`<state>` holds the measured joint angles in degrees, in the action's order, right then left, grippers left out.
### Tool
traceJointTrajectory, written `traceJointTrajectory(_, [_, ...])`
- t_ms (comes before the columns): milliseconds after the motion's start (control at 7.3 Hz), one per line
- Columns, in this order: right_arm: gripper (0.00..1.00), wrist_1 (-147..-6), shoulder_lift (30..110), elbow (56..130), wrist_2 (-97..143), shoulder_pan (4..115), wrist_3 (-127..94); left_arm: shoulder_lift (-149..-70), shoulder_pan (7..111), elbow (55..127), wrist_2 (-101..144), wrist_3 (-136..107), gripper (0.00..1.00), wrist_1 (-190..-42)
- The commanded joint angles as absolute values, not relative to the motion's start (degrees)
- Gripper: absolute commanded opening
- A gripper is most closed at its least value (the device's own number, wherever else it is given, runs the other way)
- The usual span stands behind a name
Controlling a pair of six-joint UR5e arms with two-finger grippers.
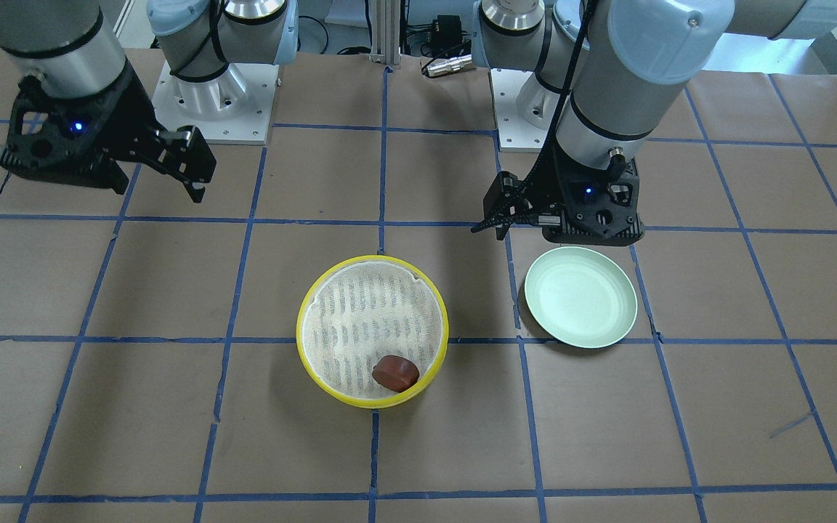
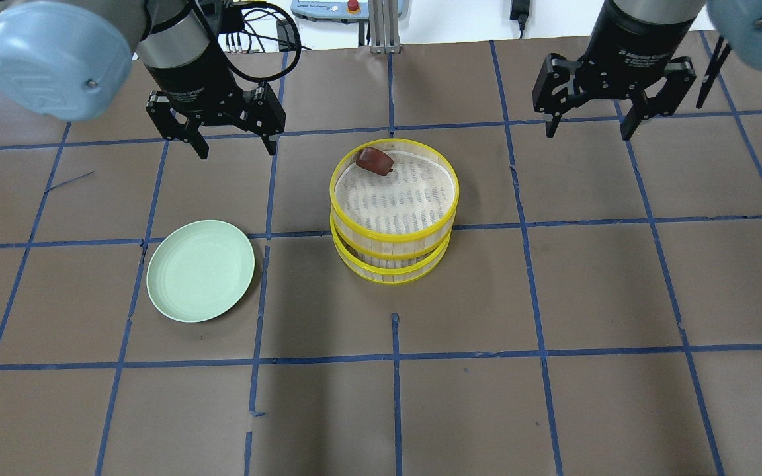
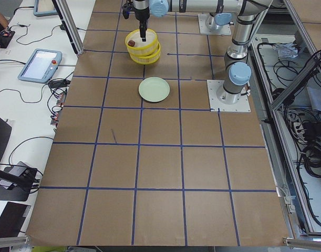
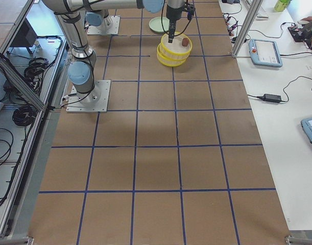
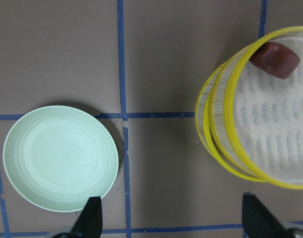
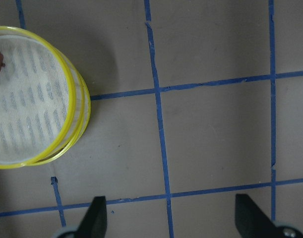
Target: Stack buns with steamer
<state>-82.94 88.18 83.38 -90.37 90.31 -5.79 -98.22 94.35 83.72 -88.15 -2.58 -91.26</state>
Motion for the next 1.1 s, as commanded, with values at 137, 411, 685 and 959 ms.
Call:
traceJointTrajectory(137, [1.00,-80.95,89.38,83.50,-90.35,91.41,-0.98,-95.89,94.31,84.37,-88.68,-1.58,1.00,-93.69])
traceJointTrajectory(411, [1.00,-81.21,89.39,83.67,-90.00,91.41,-0.88,-95.89,94.22,84.46,-88.68,-1.58,1.00,-93.69])
traceJointTrajectory(685, [1.00,-81.21,89.65,84.54,-90.09,91.41,-0.88,-95.80,94.13,84.38,-88.59,-1.41,1.00,-93.34])
traceJointTrajectory(959, [1.00,-82.34,89.74,85.69,-90.09,91.41,-1.05,-95.80,94.31,84.38,-88.59,-1.41,1.00,-92.64])
